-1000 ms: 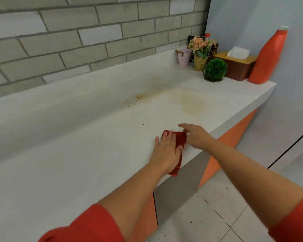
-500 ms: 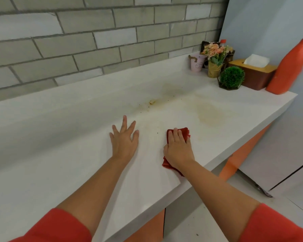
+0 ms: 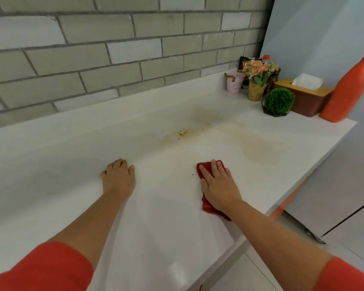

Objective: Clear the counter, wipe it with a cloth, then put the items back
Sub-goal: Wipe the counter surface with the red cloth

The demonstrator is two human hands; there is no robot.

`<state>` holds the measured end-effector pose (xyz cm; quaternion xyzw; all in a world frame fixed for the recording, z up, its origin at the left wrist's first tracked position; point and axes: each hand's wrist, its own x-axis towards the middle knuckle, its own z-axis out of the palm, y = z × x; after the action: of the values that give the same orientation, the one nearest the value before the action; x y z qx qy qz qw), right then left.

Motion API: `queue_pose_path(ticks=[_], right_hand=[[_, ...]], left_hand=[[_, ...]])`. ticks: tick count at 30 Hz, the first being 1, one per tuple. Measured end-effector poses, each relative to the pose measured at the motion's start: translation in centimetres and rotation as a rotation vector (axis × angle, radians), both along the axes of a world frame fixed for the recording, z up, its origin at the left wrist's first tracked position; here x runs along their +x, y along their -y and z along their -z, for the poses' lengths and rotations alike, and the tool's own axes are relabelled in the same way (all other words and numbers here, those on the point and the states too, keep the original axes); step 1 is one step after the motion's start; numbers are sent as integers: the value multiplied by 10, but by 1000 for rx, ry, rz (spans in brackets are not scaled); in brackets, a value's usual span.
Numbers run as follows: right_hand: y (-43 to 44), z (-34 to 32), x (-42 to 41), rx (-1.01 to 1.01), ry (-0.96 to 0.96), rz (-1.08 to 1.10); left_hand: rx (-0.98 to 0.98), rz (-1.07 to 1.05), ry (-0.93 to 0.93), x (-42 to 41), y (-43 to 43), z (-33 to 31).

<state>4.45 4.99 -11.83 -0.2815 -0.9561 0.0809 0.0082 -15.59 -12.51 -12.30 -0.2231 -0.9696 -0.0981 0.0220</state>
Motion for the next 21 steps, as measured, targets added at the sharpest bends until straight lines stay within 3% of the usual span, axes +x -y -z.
queue_pose_path(ticks=[4,9,13,17,21], right_hand=[[19,2,-37,-15,13,-27],[60,1,-1,-37,-27,-306],[24,-2,3,9,4,-148],[-5,-4,-48,52,31,57],[39,2,-87,-1,-3,-99]], left_hand=[[24,0,-16,1,-1,1],[52,5,-12,-1,2,2],[45,8,2,0,3,1],[24,10,-9,1,0,2],[29,12,-7,0,1,2]])
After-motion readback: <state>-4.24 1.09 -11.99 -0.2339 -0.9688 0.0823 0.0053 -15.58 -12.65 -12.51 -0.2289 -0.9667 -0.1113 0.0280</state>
